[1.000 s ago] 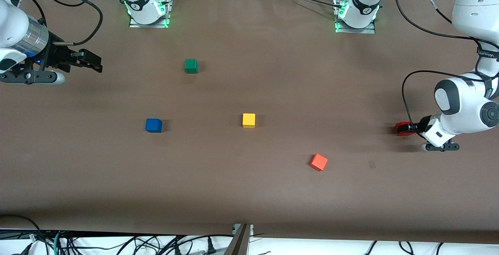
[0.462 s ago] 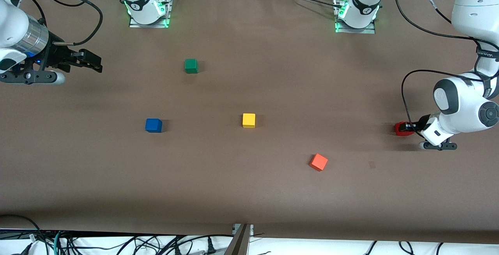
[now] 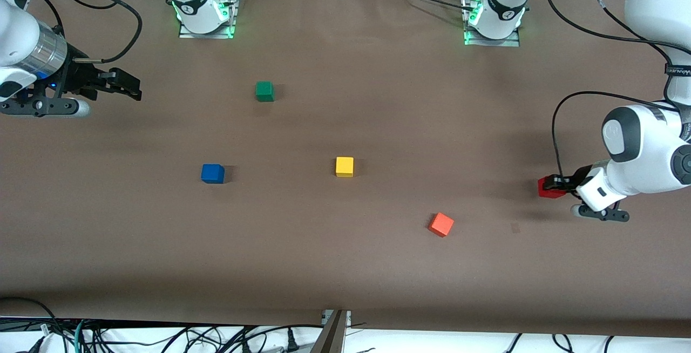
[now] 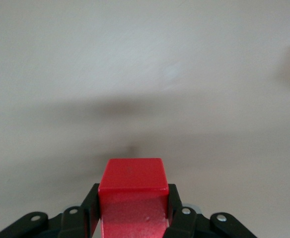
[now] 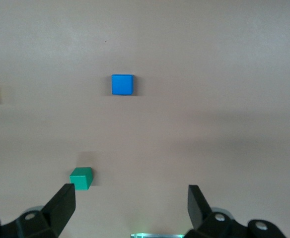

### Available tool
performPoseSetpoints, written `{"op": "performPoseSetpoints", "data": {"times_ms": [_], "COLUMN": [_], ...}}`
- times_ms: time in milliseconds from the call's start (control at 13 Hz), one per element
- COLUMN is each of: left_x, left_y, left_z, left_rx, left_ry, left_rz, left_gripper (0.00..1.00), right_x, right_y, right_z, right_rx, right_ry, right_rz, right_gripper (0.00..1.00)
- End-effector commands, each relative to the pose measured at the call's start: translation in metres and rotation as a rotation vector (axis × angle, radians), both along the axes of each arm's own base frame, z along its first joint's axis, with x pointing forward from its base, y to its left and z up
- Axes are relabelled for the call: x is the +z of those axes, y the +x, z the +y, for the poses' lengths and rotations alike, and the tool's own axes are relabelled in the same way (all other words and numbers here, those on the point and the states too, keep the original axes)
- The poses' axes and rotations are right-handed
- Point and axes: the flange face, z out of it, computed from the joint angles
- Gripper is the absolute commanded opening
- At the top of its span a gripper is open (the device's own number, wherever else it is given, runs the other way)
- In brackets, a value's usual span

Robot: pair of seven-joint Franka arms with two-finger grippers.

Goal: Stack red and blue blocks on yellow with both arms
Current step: 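Carry the red cube with the left gripper over the yellow cube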

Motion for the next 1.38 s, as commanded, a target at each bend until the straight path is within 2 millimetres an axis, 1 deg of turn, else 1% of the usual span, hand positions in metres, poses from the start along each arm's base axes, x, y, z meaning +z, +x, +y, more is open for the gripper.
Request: {"op": "performPoseSetpoints", "data": {"times_ms": [0, 77, 154, 308, 385, 462, 538, 615, 692, 923, 1154, 1308], "left_x": [0.037, 0.05, 0.058, 0.072, 0.068, 0.065, 0.062, 0.059, 0.057, 0.045, 0.028, 0.015], "left_y": [0.014, 0.014, 0.008, -0.007, -0.018, -0.034, -0.048, -0.058, -0.067, -0.083, -0.108, -0.123], "left_z": [-0.086, -0.137, -0.191, -0.291, -0.334, -0.375, -0.412, -0.441, -0.466, -0.509, -0.556, -0.579], "left_rx": [-0.048, -0.04, 0.007, 0.07, 0.077, 0.063, 0.042, 0.016, -0.004, 0.014, -0.002, 0.006], "left_ry": [-0.005, -0.001, 0.018, 0.026, 0.029, 0.03, 0.028, 0.024, 0.021, 0.011, 0.011, 0.02], "left_rz": [-0.005, 0.003, 0.0, -0.019, -0.016, -0.014, -0.016, -0.021, -0.026, -0.021, -0.017, -0.009], "left_gripper": [0.07, 0.07, 0.07, 0.07, 0.07, 0.07, 0.08, 0.08, 0.09, 0.08, 0.08, 0.08], "right_x": [0.003, 0.002, 0.002, 0.002, 0.002, 0.002, 0.003, 0.003, 0.002, 0.002, 0.002, 0.002], "right_y": [0.0, -0.001, -0.001, -0.001, -0.001, -0.001, 0.0, 0.0, -0.001, -0.001, -0.001, -0.001], "right_z": [-0.002, -0.002, -0.002, -0.002, -0.002, -0.002, -0.002, -0.002, -0.002, -0.002, -0.002, -0.002], "right_rx": [-0.003, -0.003, -0.003, -0.003, -0.003, -0.003, -0.003, -0.003, -0.003, -0.003, -0.003, -0.003], "right_ry": [0.015, 0.015, 0.015, 0.015, 0.015, 0.015, 0.015, 0.015, 0.015, 0.015, 0.015, 0.015], "right_rz": [-0.005, -0.004, -0.004, -0.004, -0.004, -0.004, -0.005, -0.005, -0.004, -0.004, -0.004, -0.004], "right_gripper": [1.0, 1.0, 1.0, 1.0, 1.0, 1.0, 1.0, 1.0, 1.0, 1.0, 1.0, 1.0]}}
